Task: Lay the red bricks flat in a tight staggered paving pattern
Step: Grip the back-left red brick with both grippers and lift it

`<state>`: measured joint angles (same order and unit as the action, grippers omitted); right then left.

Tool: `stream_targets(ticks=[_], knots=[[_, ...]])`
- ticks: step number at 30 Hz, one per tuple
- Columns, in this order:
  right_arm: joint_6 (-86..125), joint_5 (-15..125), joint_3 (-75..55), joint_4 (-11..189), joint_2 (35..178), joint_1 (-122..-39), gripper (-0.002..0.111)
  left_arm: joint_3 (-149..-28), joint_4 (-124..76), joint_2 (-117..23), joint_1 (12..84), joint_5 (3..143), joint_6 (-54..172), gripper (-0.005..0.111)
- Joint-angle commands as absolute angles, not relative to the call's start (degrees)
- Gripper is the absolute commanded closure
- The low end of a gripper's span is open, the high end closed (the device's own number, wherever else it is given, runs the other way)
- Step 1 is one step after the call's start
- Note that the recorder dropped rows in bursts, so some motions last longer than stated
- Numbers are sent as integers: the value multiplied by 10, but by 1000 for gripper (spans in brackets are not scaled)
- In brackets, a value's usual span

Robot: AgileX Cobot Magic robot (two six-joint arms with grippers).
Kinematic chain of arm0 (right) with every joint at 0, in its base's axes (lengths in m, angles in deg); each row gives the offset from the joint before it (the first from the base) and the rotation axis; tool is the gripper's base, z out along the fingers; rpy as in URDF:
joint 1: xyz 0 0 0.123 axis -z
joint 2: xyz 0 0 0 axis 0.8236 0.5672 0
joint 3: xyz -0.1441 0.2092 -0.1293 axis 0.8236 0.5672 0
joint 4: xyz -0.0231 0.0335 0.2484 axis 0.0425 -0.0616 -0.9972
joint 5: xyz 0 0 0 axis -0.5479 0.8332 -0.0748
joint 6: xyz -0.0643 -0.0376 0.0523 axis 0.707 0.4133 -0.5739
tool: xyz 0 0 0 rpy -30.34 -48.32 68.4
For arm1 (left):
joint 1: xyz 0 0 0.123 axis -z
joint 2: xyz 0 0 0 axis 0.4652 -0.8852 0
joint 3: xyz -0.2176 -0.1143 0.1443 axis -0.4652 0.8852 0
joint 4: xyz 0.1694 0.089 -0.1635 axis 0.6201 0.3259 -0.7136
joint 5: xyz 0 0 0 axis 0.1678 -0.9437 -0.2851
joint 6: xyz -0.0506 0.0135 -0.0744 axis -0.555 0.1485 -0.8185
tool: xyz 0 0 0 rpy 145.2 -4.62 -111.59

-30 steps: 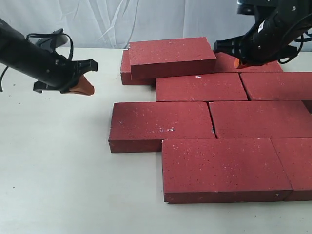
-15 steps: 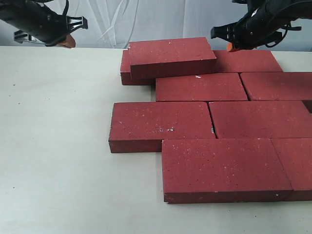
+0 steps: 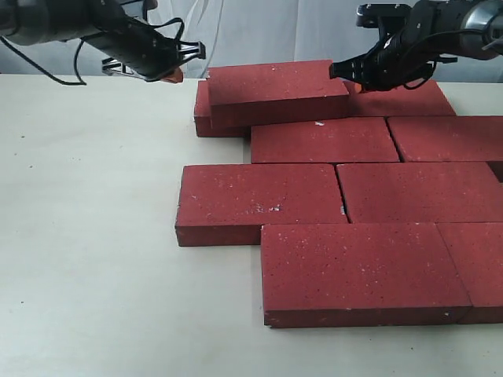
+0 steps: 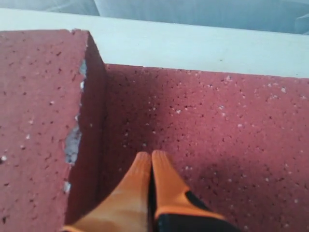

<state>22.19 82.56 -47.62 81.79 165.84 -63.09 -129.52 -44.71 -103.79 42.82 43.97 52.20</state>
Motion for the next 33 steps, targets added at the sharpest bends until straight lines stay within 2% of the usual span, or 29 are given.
stream_targets(ticks=[1,12,25,33], knots=[[226,804,-481,821,1665,-628,109,-1325,-470,-1066,436,450,522,107],[270,799,-481,758,1669,-640,109,-1350,-521,-1113,436,443,522,107],[294,832,-481,712,1673,-663,109,-1366,-517,-1111,428,403,522,107],[295,873,-481,696,1628,-679,109,-1375,-511,-1077,418,356,531,107]])
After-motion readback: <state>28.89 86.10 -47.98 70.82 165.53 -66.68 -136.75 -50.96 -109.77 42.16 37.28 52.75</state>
